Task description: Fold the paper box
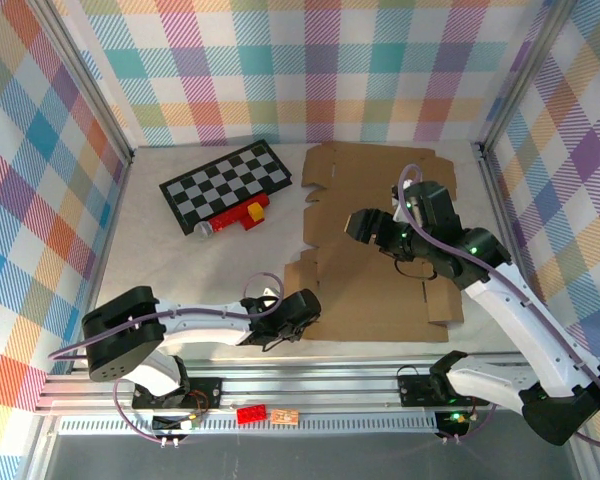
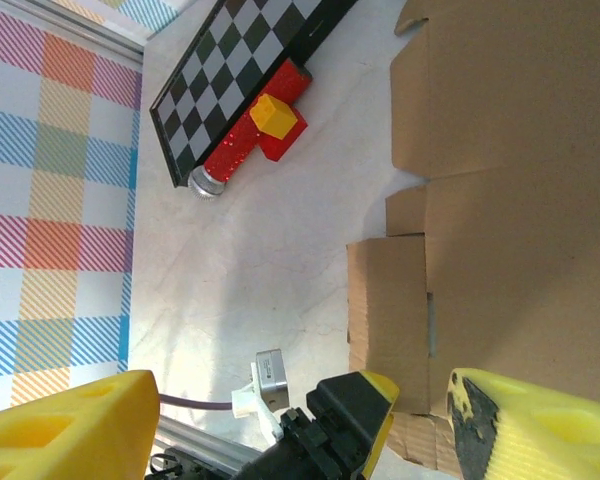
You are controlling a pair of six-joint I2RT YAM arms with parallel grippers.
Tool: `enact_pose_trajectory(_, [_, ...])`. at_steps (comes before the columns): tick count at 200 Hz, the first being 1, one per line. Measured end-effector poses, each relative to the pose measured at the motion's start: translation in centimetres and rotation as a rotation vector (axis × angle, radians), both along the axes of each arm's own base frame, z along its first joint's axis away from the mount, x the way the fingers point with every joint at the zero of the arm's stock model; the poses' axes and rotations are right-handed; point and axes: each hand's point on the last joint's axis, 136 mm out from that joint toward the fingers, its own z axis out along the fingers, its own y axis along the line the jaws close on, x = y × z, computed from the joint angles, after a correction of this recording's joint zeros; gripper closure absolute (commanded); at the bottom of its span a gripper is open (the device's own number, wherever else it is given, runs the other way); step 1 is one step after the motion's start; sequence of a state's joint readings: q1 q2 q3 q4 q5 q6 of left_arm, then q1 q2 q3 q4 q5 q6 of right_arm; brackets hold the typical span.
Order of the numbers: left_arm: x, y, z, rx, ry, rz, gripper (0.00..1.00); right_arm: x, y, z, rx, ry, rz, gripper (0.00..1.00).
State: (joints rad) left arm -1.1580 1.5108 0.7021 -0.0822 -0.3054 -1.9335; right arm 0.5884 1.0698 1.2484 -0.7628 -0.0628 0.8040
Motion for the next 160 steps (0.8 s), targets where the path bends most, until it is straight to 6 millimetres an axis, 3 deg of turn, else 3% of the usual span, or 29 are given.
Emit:
enact_pose_trajectory(52, [0.6,0.4,-0.5,0.010,-0.031,0.032,0.65,-0.6,-0.2,-0.9,-0.006,0.022,0.008,0.26])
enact_pose_trajectory(95, [1.0,0.5,-0.3,0.030,-0.063,0.023,1.00,-0.9,-0.4,-1.0,-0.009,0.032,0.004,0.30])
enact_pose_trajectory(129, [1.3,0.2,1.0,0.026,-0.098,0.004,1.00,-1.6,-1.2,-1.5,-0.008,0.079,-0.036,0.31])
enact_pose_trajectory(160, [2.3,-1.5,5.4,-0.029,-0.155,-0.021,1.00,-2.5,-2.5,-2.9,-0.012,0.178,-0.135,0.36])
